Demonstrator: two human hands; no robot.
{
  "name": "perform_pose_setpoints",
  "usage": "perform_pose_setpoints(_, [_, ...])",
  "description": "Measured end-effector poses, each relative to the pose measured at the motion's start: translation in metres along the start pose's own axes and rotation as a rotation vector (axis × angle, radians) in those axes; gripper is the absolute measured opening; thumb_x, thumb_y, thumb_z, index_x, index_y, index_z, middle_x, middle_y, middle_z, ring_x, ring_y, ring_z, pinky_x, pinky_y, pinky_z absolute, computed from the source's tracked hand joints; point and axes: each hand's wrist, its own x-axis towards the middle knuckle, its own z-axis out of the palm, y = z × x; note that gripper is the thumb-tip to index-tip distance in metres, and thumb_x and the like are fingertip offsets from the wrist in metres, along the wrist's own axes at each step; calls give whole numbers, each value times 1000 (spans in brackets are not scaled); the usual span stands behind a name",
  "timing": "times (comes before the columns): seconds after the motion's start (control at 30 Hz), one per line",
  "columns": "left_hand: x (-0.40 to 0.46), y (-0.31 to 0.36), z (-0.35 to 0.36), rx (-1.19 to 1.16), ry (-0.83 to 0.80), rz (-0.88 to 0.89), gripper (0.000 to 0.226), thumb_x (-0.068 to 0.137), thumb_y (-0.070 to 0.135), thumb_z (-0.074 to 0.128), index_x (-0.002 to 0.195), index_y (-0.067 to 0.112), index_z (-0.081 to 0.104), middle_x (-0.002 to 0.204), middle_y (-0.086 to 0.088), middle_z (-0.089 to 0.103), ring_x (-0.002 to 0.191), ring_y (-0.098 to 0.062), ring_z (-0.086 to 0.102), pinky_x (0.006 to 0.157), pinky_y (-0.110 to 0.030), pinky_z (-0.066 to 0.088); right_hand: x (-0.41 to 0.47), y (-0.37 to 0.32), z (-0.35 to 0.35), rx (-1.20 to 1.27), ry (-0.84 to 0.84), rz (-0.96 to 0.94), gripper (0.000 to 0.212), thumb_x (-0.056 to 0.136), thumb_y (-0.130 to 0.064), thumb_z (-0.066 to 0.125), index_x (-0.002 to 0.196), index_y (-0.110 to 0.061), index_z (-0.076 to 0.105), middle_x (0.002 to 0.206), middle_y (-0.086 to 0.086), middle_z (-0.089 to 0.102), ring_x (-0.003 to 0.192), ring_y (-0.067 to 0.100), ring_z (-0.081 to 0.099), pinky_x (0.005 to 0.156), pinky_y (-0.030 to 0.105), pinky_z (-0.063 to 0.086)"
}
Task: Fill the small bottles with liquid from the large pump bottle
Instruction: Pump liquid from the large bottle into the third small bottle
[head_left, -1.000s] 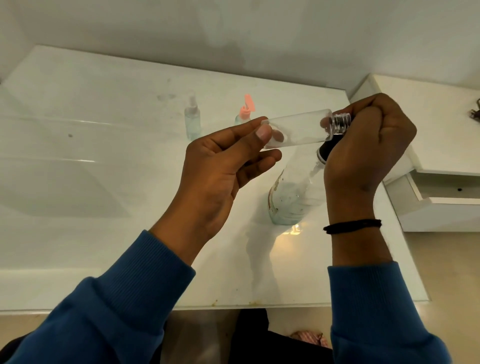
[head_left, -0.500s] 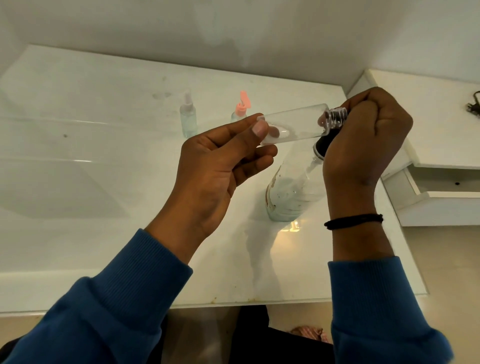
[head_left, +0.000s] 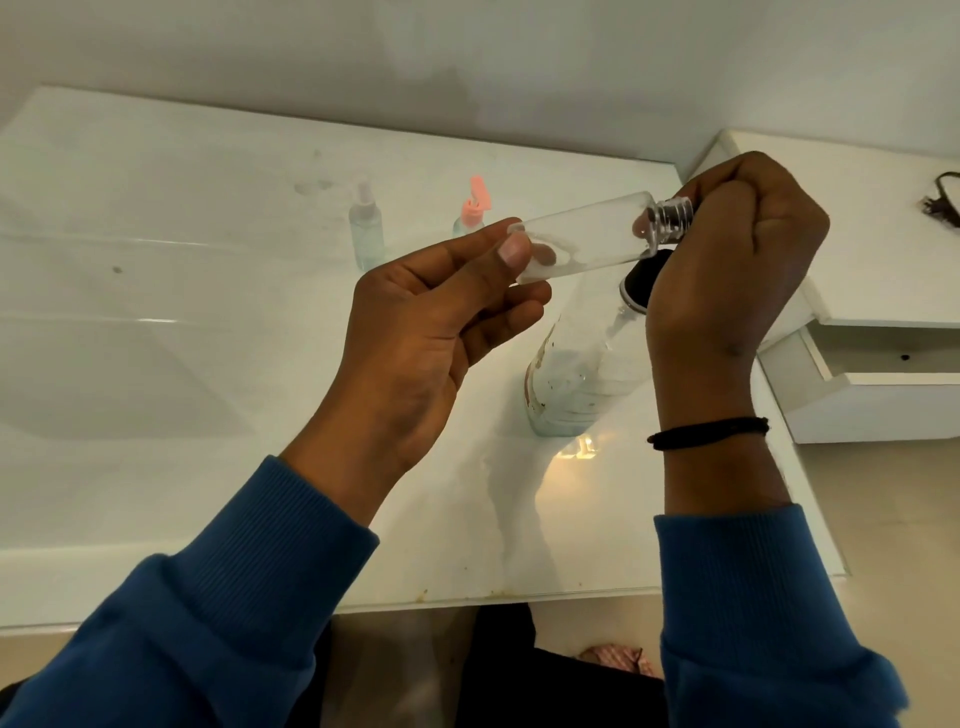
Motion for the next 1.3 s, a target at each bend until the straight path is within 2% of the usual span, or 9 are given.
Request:
perform_pose_setpoints(0.2, [0, 1, -2, 4, 11, 2, 37, 83, 15, 70, 119, 5, 71, 110, -12, 77, 91, -25, 75, 77, -24, 59, -7, 5, 4, 30, -1, 13, 31, 79, 0, 33, 58, -21, 41, 49, -13, 38, 56, 44, 39, 46, 49, 41])
perform_pose_setpoints(0.33, [0, 2, 0, -15, 4, -1, 38, 82, 14, 70, 118, 4, 71, 109, -13, 77, 89, -27, 74, 77, -25, 59, -2, 0, 1, -7, -7, -2, 31, 77, 0, 33, 57, -22, 42, 47, -16, 40, 51, 24, 40, 50, 43, 43])
perform_pose_setpoints(0.47, [0, 2, -1, -29, 13, -4, 40, 80, 15, 70, 118, 3, 71, 109, -13, 77, 88, -26, 74, 77, -25, 59, -7, 1, 4, 28, 2, 4, 31, 79, 2, 32, 59, -21, 41, 49, -14, 37, 53, 35, 37, 47, 45, 39])
perform_pose_setpoints(0.57, [0, 2, -2, -33, 12, -12, 44, 77, 17, 71, 119, 3, 71, 109, -13, 77, 88, -26, 74, 76, -24, 59, -8, 4, 4, 9, 5, 22, 31, 79, 2, 33, 59, -21, 41, 50, -14, 37, 53, 29, 36, 47, 45, 39])
perform_pose_setpoints(0.73, [0, 3, 0, -41, -6, -12, 42, 78, 19, 71, 116, 3, 72, 109, -14, 77, 87, -24, 75, 75, -24, 59, -3, -1, 0, -19, -8, 10, 32, 77, 3, 33, 58, -22, 42, 46, -17, 39, 49, 8, 36, 50, 30, 34])
perform_pose_setpoints(0.83, [0, 2, 0, -17, -1, 10, 39, 78, 19, 71, 114, 5, 73, 108, -13, 77, 88, -23, 75, 75, -23, 58, -3, 2, 2, 22, -4, 15, 32, 79, 4, 32, 59, -20, 41, 48, -15, 37, 50, 14, 34, 49, 34, 36])
perform_pose_setpoints(1.0, [0, 1, -1, -27, 19, 0, 39, 76, 16, 72, 114, 4, 72, 108, -13, 77, 89, -26, 76, 75, -24, 59, -5, 0, 0, 21, -10, 27, 26, 79, 7, 33, 64, -7, 49, 52, -13, 38, 48, 4, 35, 48, 15, 34])
perform_pose_setpoints(1.1, [1, 1, -1, -38, 7, -8, 37, 79, 14, 70, 114, 4, 72, 107, -13, 77, 87, -25, 76, 74, -24, 59, -3, -4, 0, 19, 7, 10, 27, 79, 10, 33, 66, -4, 53, 53, -7, 39, 48, 2, 37, 49, 9, 33])
perform_pose_setpoints(1.3, [1, 0, -4, -63, 21, -21, 37, 79, 11, 71, 114, 2, 72, 106, -13, 77, 85, -25, 76, 74, -23, 59, -10, -2, 4, 43, 11, 15, 27, 80, 10, 32, 65, 1, 53, 54, -5, 37, 48, 3, 32, 48, 10, 30])
